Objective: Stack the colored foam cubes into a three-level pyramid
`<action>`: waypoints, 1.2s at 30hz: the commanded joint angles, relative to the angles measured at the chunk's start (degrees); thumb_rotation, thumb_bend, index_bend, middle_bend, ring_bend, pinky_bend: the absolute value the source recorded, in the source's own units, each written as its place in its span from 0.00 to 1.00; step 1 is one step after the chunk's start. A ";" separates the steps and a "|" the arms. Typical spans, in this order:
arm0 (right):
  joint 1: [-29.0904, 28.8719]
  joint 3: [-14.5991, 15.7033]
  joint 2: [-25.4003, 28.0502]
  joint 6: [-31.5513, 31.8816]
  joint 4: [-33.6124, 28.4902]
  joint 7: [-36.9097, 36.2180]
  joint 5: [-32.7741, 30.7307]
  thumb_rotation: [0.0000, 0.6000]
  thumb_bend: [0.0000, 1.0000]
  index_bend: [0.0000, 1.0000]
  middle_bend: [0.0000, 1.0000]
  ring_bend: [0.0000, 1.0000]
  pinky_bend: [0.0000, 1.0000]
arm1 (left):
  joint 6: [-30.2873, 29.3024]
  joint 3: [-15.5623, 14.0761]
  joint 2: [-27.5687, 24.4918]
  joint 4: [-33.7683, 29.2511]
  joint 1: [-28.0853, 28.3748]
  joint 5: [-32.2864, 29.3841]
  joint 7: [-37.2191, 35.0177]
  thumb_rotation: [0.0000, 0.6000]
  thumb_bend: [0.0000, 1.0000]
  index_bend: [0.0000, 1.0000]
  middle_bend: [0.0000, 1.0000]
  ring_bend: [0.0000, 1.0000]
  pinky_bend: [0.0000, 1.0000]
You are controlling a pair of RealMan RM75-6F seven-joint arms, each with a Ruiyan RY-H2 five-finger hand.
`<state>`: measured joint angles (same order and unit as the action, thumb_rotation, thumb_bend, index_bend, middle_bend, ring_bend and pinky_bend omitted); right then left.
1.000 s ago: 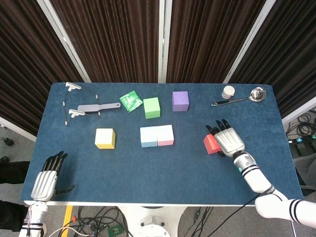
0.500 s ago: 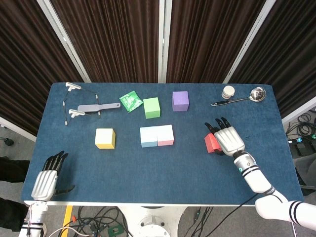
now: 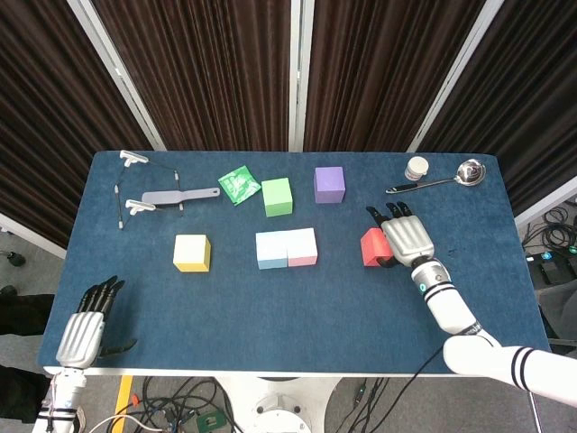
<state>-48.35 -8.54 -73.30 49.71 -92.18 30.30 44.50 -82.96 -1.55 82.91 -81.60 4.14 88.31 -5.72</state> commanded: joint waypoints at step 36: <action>-23.49 -0.73 -14.85 8.29 3.06 28.34 -32.47 1.00 0.17 0.00 0.52 0.05 0.00 | -2.34 -1.77 1.61 6.66 -1.25 2.62 -8.50 1.00 0.01 0.05 0.01 0.00 0.00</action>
<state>-71.82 -9.27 -88.14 58.01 -89.13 58.63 12.05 -85.30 -3.32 84.51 -74.93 2.89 90.93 -14.23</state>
